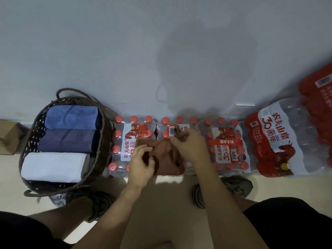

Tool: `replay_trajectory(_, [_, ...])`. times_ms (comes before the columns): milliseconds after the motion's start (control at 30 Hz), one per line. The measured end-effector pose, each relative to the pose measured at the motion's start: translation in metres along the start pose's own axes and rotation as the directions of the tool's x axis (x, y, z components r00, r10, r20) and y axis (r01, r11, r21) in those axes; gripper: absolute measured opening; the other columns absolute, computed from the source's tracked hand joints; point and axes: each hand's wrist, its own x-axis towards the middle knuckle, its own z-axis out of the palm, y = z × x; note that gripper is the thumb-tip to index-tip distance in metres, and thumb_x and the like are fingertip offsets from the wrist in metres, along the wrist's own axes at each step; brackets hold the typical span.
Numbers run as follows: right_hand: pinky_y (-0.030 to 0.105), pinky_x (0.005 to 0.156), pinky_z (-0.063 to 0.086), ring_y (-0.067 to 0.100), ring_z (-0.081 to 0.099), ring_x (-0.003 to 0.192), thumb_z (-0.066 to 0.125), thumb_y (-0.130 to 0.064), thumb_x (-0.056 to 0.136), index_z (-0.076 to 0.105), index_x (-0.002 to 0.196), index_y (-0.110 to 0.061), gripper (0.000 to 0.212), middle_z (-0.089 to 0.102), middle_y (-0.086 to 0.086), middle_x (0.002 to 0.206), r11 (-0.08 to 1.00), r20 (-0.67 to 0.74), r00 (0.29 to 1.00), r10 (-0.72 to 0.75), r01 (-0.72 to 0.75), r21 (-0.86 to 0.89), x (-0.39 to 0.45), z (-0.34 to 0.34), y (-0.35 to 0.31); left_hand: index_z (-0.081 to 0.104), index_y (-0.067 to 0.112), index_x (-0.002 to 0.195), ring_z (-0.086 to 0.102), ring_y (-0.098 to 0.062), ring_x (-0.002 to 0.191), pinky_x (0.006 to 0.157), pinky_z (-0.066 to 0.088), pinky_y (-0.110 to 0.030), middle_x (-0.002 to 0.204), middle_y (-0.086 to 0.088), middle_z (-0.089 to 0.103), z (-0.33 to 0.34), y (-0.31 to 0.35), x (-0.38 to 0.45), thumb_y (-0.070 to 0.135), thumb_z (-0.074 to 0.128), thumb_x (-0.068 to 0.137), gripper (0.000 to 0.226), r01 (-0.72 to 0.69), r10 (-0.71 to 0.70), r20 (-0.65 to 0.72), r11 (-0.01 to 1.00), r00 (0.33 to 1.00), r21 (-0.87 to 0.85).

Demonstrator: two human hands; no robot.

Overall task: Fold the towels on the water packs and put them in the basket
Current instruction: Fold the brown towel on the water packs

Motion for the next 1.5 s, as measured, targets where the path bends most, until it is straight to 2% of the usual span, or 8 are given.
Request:
replay_trajectory(133, [0.038, 0.073, 0.056, 0.020, 0.068, 0.072, 0.074, -0.032, 0.082, 0.058, 0.089, -0.019, 0.021, 0.068, -0.001, 0.079, 0.994, 0.060, 0.998, 0.002, -0.009, 0.111, -0.010, 0.055, -0.021, 0.070, 0.015, 0.091, 0.071, -0.020, 0.079, 0.071, 0.058, -0.029, 0.082, -0.002, 0.075, -0.019, 0.018, 0.007, 0.014, 0.054, 0.098, 0.017, 0.414, -0.391, 0.149, 0.794, 0.908, -0.445])
replay_trajectory(233, [0.043, 0.071, 0.060, 0.024, 0.071, 0.071, 0.075, -0.032, 0.082, 0.060, 0.096, -0.019, 0.025, 0.072, 0.003, 0.082, 0.980, 0.120, 0.992, 0.042, -0.064, 0.187, -0.014, 0.088, -0.023, 0.071, 0.019, 0.085, 0.071, -0.013, 0.075, 0.069, 0.056, -0.027, 0.077, 0.003, 0.076, -0.033, 0.012, 0.008, 0.025, 0.047, 0.102, 0.031, 0.490, -0.449, 0.203, 0.739, 0.870, -0.462])
replay_trajectory(433, [0.045, 0.078, 0.059, 0.026, 0.072, 0.084, 0.076, -0.021, 0.082, 0.064, 0.102, -0.008, 0.027, 0.071, 0.009, 0.094, 0.959, 0.228, 0.969, 0.092, -0.148, 0.241, -0.021, 0.124, -0.015, 0.070, 0.007, 0.097, 0.068, -0.028, 0.090, 0.082, 0.054, -0.037, 0.090, -0.012, 0.073, -0.049, -0.015, 0.005, 0.021, 0.057, 0.095, 0.018, 0.374, -0.380, 0.040, 0.922, 0.924, 0.103])
replay_trajectory(733, [0.042, 0.090, 0.057, 0.030, 0.069, 0.097, 0.047, -0.008, 0.093, 0.062, 0.123, -0.011, 0.033, 0.070, 0.014, 0.110, 0.968, 0.418, 0.894, 0.162, -0.225, 0.107, -0.005, 0.123, -0.015, 0.067, 0.018, 0.087, 0.065, -0.017, 0.070, 0.052, 0.043, -0.019, 0.072, 0.007, 0.069, -0.041, -0.014, 0.004, 0.023, 0.082, 0.076, 0.019, 0.354, -0.390, 0.176, 0.912, 0.904, 0.204])
replay_trajectory(867, [0.024, 0.064, 0.056, 0.012, 0.066, 0.069, 0.061, -0.021, 0.094, 0.062, 0.125, -0.013, 0.032, 0.070, 0.000, 0.091, 0.945, 0.518, 0.843, 0.148, -0.275, 0.178, -0.003, 0.113, -0.010, 0.063, 0.027, 0.085, 0.061, -0.015, 0.067, 0.052, 0.036, -0.024, 0.069, 0.012, 0.061, -0.036, -0.014, 0.000, 0.031, 0.080, 0.073, 0.021, 0.323, -0.416, 0.188, 0.864, 0.889, 0.385])
replay_trajectory(1100, [0.018, 0.079, 0.050, 0.011, 0.060, 0.086, 0.073, -0.003, 0.076, 0.064, 0.103, -0.018, 0.032, 0.064, -0.001, 0.095, 0.986, 0.048, 0.998, -0.035, 0.027, 0.164, -0.008, 0.069, 0.003, 0.051, 0.014, 0.073, 0.053, -0.017, 0.058, 0.051, 0.041, -0.017, 0.064, 0.003, 0.057, -0.029, 0.003, -0.001, 0.005, 0.078, 0.070, 0.029, 0.397, -0.387, 0.135, 0.916, 0.912, -0.054])
replay_trajectory(1300, [0.046, 0.116, 0.023, 0.028, 0.015, 0.144, 0.066, -0.005, 0.065, 0.042, 0.138, -0.045, 0.086, 0.013, 0.000, 0.157, 0.917, 0.303, 0.874, -0.380, 0.399, 0.000, -0.004, 0.010, -0.017, 0.056, 0.028, 0.089, 0.063, 0.000, 0.083, 0.083, 0.048, -0.015, 0.085, 0.018, 0.065, -0.025, 0.049, 0.008, -0.006, 0.074, 0.072, 0.042, 0.002, 0.027, 0.168, 0.985, 0.985, -0.170])
replay_trajectory(1500, [0.053, 0.115, 0.006, 0.019, -0.001, 0.150, 0.087, -0.025, 0.058, 0.064, 0.091, -0.037, 0.042, 0.017, -0.015, 0.161, 0.865, 0.392, 0.865, -0.314, 0.430, -0.258, 0.003, -0.039, -0.007, 0.060, 0.006, 0.113, 0.070, -0.013, 0.092, 0.082, 0.052, -0.020, 0.098, -0.007, 0.074, -0.030, 0.089, 0.010, -0.017, 0.075, 0.070, 0.051, -0.008, 0.155, 0.288, 0.892, 0.945, -0.452])
